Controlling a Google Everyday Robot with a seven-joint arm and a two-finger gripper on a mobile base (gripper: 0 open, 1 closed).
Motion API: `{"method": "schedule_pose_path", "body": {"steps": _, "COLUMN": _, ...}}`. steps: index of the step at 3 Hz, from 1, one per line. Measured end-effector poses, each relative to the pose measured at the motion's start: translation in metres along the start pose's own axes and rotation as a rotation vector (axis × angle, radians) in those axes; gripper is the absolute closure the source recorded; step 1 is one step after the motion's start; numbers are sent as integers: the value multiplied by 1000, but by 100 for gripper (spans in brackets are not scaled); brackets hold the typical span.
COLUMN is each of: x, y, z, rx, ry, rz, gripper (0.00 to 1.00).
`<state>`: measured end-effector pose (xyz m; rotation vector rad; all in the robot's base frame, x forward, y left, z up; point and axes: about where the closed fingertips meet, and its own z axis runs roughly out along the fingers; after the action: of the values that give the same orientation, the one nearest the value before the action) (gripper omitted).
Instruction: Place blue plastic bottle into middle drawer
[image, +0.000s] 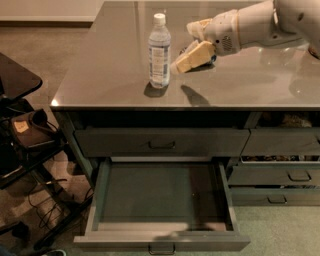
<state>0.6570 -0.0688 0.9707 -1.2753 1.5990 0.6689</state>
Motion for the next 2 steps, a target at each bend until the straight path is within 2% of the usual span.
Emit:
{"method": "schedule_pose_path", "body": {"steps": 1, "x": -13, "y": -41, "z": 37, "rx": 41, "ry": -94, "rz": 55, "gripper": 0}}
{"method": "schedule_pose_path", "body": {"steps": 2, "x": 6, "y": -33, "z": 58, "rx": 17, "ry": -109, "rz": 101, "gripper": 0}}
